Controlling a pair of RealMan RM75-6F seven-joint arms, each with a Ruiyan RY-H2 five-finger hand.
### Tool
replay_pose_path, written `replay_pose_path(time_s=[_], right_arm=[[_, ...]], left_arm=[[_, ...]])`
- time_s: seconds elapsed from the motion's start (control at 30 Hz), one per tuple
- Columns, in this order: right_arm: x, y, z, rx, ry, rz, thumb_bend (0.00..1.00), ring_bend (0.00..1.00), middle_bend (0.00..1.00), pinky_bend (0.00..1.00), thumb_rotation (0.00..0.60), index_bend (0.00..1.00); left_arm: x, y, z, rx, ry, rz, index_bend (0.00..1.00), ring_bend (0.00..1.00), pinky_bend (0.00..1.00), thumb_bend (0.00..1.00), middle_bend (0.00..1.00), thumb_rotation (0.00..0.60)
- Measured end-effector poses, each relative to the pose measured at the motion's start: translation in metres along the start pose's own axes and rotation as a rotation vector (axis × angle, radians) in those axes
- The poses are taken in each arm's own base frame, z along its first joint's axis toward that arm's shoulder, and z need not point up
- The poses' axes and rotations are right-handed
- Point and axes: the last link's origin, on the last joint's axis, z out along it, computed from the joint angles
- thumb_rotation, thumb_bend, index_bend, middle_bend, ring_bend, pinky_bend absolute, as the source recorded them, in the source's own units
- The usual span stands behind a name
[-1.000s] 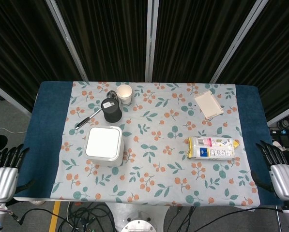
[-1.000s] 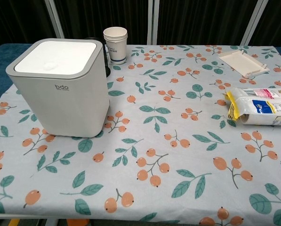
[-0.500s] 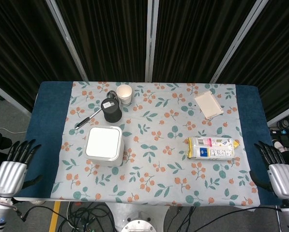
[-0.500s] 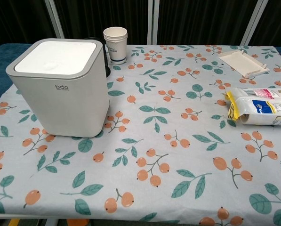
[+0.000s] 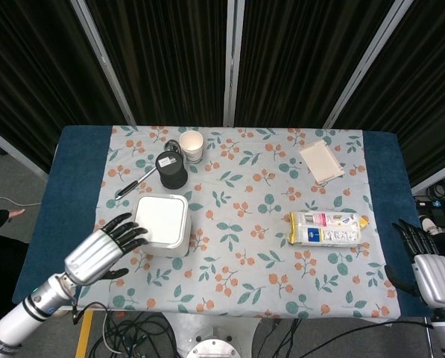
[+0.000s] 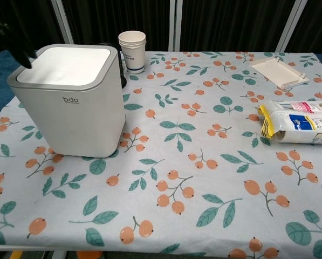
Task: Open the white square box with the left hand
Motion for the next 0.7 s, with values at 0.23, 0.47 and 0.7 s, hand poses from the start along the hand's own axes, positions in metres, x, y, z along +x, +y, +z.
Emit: replay_pose_path(time_s=[0.23,0.47,0.7], right_arm=[[-0.001,0.001,0.002,0.001,-0.004,0.000,0.29,0.00,0.00,0.00,0.600,0.00],[0.000,0.002,0.002,0.000,-0.006,0.001,0.29,0.00,0.00,0.00,0.600,0.00],[0.001,0.002,0.001,0.001,-0.002,0.003,0.29,0.00,0.00,0.00,0.600,0.00]], left_arm=[[-0.003,0.006,0.029,-0.063,-0.015,-0.003,0.30,0.21,0.14,0.00,0.23,0.600],[-0.019,-0.002,0.045,-0.015,-0.094,-0.023,0.30,0.21,0.14,0.00,0.23,0.600],[-0.029,-0.003,0.042,0.011,-0.142,-0.037,0.29,0.21,0.14,0.00,0.23,0.600]])
